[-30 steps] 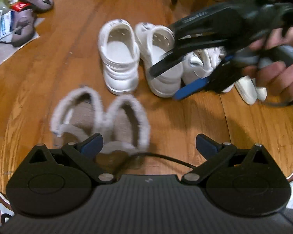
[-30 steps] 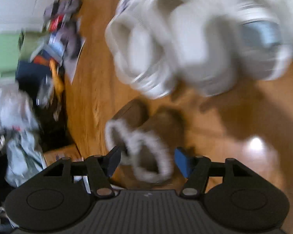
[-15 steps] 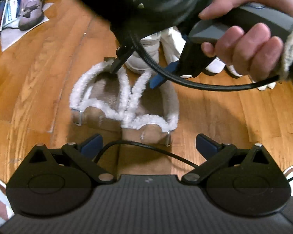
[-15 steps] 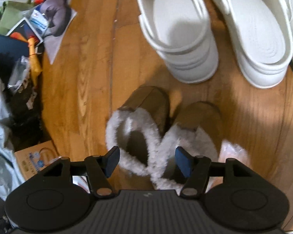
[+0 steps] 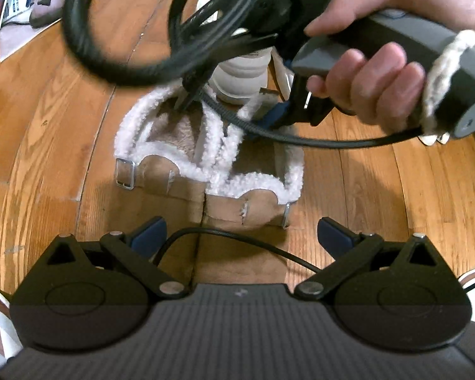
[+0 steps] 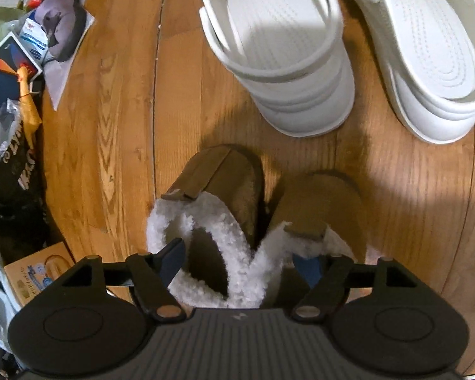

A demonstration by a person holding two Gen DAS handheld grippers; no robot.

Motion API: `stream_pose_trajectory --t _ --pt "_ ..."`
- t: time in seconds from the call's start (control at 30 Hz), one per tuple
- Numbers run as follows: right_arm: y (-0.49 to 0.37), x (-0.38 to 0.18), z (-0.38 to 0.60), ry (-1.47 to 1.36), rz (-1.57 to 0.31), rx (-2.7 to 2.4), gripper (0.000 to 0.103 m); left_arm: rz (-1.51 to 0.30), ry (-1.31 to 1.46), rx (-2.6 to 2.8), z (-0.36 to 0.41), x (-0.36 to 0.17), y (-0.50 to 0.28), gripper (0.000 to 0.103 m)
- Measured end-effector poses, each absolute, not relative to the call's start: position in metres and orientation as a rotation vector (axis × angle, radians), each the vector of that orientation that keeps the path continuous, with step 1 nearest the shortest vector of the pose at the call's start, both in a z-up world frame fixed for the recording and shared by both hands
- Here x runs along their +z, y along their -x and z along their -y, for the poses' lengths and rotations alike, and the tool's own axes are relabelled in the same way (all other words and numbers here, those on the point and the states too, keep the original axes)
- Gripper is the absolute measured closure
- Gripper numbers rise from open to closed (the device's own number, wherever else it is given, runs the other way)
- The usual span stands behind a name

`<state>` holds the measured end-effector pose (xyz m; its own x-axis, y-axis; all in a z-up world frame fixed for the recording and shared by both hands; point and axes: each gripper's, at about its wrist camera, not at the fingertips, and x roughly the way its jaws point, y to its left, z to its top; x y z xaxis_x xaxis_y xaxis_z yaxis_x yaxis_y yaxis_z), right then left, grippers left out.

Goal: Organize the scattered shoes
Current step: 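Lift the fur-lined slippers with the right gripper and carry them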

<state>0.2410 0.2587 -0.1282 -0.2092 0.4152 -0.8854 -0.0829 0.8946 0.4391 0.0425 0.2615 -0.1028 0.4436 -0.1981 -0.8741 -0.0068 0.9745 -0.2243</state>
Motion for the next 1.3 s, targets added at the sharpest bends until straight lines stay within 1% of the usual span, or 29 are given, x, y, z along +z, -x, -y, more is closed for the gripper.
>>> stream_pose_trajectory --t 0.1,0.17,0.2,0.23,0.27,0.3,0.47,0.53,0.9,1.3 --pt "-0.236 -0.132 -0.270 -0.196 -1.710 0.458 0.028 -1.102 0.206 -0.129 -0.260 -0.100 -0.041 0.000" --pt "-0.235 -0.137 -0.274 -0.169 -1.694 0.453 0.041 -1.108 0.196 -0.123 -0.259 -0.099 -0.041 0.000" --pt "-0.234 -0.141 -0.275 -0.125 -1.687 0.454 0.062 -1.113 0.189 -0.119 -0.257 -0.099 -0.041 0.000" --pt "-0.233 -0.143 -0.277 -0.086 -1.674 0.455 0.080 -1.120 0.181 -0.118 -0.255 -0.100 -0.041 0.000" --pt "-0.234 -0.142 -0.277 -0.084 -1.669 0.464 0.082 -1.126 0.175 -0.119 -0.254 -0.101 -0.041 0.000" --pt "-0.233 -0.141 -0.275 -0.081 -1.649 0.498 0.087 -1.128 0.174 -0.122 -0.253 -0.102 -0.041 0.000" --pt "-0.227 -0.130 -0.261 -0.049 -1.538 0.603 0.089 -1.137 0.187 -0.146 -0.253 -0.093 -0.043 0.000" --pt "-0.225 -0.128 -0.244 -0.079 -1.502 0.616 0.089 -1.136 0.187 -0.151 -0.252 -0.092 -0.043 0.000" --pt "-0.216 -0.114 -0.156 -0.191 -1.463 0.556 0.089 -1.117 0.175 -0.240 -0.241 -0.092 -0.045 0.000" --pt "-0.211 -0.110 -0.063 -0.411 -1.481 0.430 0.089 -1.100 0.085 -0.412 -0.180 -0.086 -0.043 0.000"
